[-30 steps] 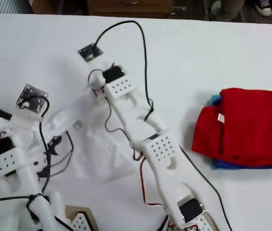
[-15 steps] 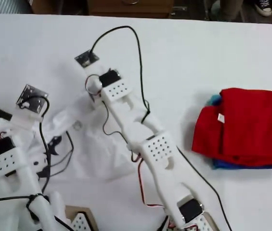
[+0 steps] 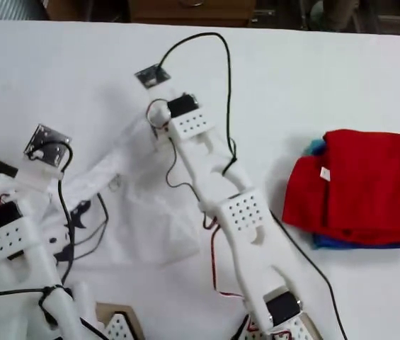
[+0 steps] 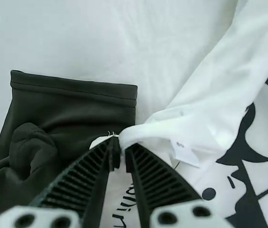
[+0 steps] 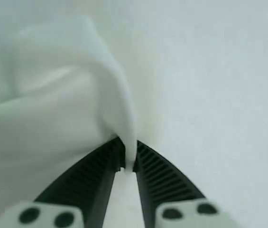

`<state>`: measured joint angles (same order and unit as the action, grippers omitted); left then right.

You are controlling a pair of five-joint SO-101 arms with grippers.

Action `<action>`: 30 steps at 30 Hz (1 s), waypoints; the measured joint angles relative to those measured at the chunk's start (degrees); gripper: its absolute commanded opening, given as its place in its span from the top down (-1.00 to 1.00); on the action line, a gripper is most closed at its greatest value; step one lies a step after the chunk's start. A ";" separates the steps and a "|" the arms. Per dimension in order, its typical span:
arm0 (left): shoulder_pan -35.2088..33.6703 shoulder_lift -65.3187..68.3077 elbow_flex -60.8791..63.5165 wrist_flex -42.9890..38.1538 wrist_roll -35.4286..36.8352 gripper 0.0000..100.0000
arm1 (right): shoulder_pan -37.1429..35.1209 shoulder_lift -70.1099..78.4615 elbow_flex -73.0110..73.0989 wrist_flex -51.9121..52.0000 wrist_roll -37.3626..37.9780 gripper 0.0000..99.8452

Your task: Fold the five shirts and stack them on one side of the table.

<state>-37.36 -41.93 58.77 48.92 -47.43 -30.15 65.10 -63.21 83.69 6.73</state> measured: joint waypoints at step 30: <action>14.07 -0.18 -69.45 46.86 9.85 0.96 | 3.43 -70.07 0.18 13.27 14.33 0.96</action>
<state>-23.30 -42.11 -10.68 95.78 -37.58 -26.73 -4.97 -63.03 96.97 21.05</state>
